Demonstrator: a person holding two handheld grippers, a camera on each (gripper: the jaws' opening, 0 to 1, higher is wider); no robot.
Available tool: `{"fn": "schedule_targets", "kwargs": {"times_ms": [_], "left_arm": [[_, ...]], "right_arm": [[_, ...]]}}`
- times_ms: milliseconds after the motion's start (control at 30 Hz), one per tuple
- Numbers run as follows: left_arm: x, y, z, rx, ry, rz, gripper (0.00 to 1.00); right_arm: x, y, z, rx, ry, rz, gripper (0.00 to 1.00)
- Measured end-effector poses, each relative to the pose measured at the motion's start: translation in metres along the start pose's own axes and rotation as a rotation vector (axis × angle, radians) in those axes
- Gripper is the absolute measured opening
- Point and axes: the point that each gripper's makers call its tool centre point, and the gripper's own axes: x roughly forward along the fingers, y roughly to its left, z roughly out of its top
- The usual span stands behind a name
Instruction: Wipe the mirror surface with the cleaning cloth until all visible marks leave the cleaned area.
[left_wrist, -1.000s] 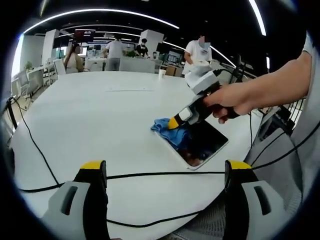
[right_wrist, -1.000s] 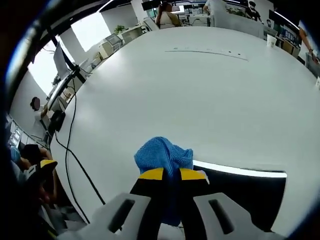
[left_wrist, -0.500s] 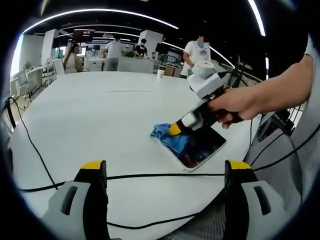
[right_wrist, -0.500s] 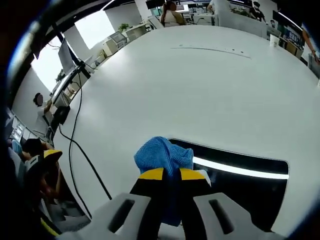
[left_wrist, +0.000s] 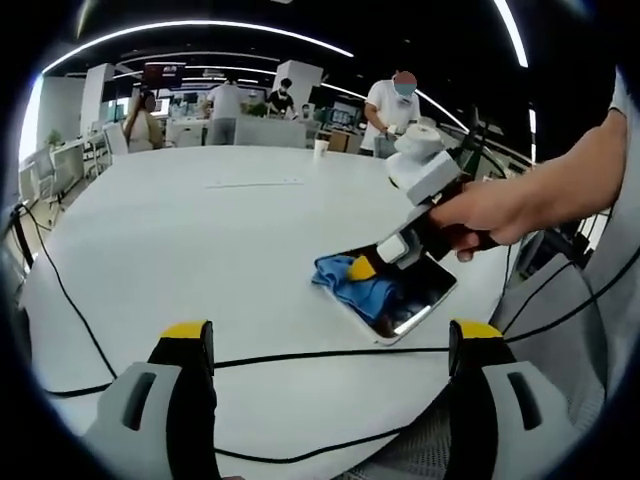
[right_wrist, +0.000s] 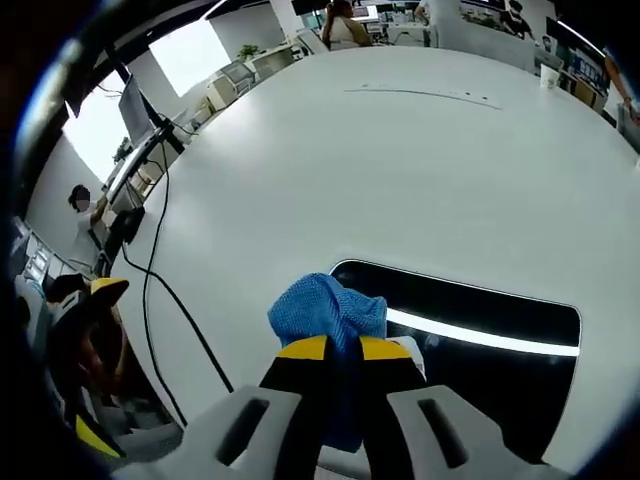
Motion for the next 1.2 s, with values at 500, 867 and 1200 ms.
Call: {"fn": "schedule_targets", "kwargs": {"times_ms": [500,867,1200], "left_arm": [[-0.0001,0.0028,-0.0014,0.007,0.015,0.003,0.98],[0.0028,0.0011,0.0004,0.011,0.017,0.003,0.98],[0.0028,0.0024,0.0007,0.004,0.021,0.009,0.98]], "right_arm": [[0.0004,0.0012,-0.0007,-0.063,0.01,-0.008,0.04],[0.0007,0.0002,-0.0006,-0.085,0.012,-0.003,0.04],[-0.0016,-0.0034,-0.0036,-0.064,0.006,0.013,0.04]]}}
